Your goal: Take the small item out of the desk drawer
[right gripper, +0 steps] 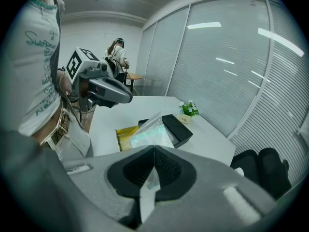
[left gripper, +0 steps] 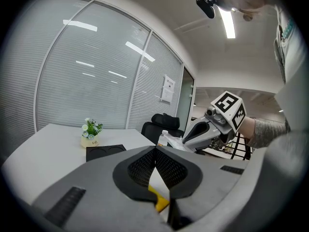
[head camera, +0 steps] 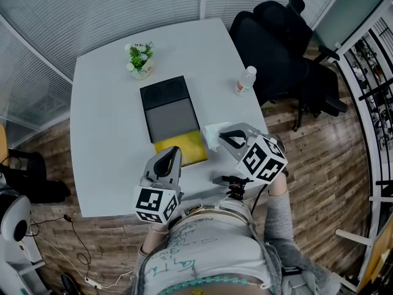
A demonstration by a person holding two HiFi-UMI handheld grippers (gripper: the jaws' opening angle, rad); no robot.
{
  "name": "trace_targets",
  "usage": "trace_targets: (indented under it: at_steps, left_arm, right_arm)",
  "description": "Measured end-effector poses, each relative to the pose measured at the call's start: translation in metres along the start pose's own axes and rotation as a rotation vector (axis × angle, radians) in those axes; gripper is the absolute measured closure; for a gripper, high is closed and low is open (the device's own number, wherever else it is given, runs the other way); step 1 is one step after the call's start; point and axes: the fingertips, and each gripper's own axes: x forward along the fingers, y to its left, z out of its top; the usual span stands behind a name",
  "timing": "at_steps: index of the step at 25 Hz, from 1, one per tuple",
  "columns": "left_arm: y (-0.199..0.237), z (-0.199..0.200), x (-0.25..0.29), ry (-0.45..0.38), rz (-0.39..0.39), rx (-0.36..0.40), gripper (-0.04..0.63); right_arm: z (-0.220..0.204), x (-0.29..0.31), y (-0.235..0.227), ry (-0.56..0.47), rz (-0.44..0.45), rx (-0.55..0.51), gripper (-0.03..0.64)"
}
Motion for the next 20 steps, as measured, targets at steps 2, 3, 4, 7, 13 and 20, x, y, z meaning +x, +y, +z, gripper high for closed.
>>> trace_targets:
  at_steps: [2,3,4,7,13,20]
  left_arm:
    - [-0.002,0.0,0.002,0.002,-0.002,0.001,0.597]
    - [-0.002,-0.001,0.003,0.003,-0.002,0.002,0.597]
    - [-0.003,-0.001,0.004,0.003,-0.003,0.003,0.597]
    - [-0.006,-0.002,0.006,0.004,-0.005,0.003,0.597]
    - [-0.009,-0.003,0.007,0.013,-0.01,0.003,0.597]
    - [-0.011,-0.004,0.006,0.016,-0.013,0.004,0.597]
  right_arm:
    - [-0.004,-0.002,-0.002,0.006,-0.005,0.003,0.614]
    - [-0.006,-0.002,-0.003,0.009,-0.008,0.003,0.614]
    - [-0.008,-0.003,-0.004,0.01,-0.01,0.003,0.614]
    - [-0.013,-0.006,-0.006,0.015,-0.015,-0.001,0.614]
    - [-0.016,-0.011,-0.011,0.019,-0.033,-0.001,0.614]
    - [-0.021,-0.016,-0.013,0.024,-0.042,0.001,0.614]
